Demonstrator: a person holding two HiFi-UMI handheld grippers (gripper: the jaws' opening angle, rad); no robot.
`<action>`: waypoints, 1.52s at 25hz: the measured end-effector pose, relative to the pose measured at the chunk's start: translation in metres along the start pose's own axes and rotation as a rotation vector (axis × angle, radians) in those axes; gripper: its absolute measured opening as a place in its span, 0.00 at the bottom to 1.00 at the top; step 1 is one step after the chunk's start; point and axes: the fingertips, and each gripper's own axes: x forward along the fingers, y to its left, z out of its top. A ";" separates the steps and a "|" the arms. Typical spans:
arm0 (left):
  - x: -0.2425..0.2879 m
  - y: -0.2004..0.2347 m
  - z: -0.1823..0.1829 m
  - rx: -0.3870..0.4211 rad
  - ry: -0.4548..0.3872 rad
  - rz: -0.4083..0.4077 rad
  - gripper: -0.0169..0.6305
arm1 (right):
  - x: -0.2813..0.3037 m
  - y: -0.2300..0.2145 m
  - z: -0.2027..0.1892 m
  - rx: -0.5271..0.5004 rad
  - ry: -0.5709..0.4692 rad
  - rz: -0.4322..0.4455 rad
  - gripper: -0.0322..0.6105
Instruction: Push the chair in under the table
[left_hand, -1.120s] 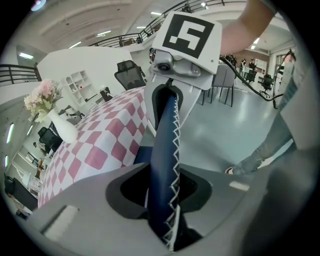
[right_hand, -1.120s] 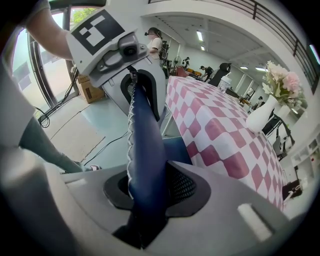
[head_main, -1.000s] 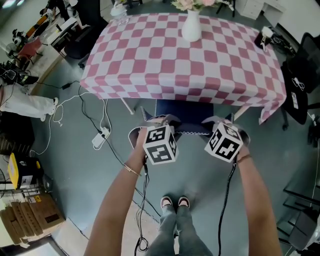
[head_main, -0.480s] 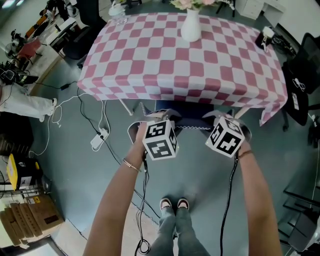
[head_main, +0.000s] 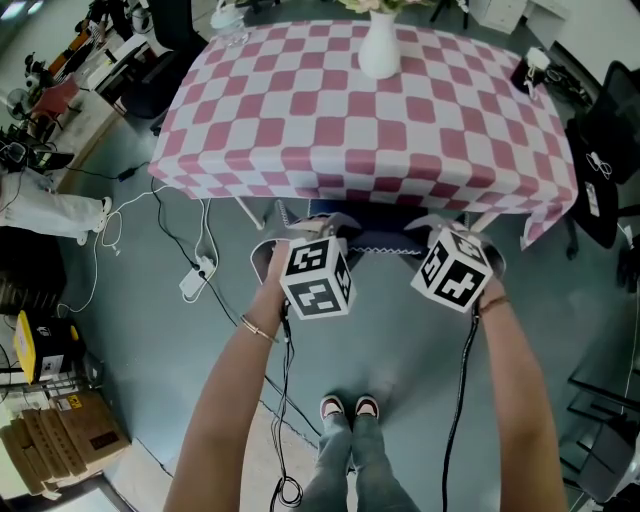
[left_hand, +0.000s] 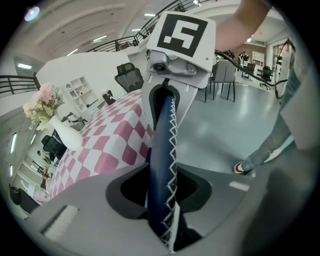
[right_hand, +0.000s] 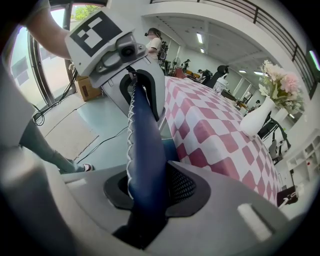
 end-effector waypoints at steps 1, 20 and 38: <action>0.000 -0.001 0.000 0.002 0.000 -0.002 0.17 | 0.000 0.001 -0.001 0.001 0.002 0.004 0.23; -0.001 -0.011 -0.002 -0.067 0.014 -0.052 0.26 | 0.000 0.012 -0.003 0.011 0.018 0.022 0.29; -0.084 0.001 0.035 -0.183 -0.108 0.078 0.45 | -0.084 0.009 0.028 0.146 -0.072 -0.104 0.39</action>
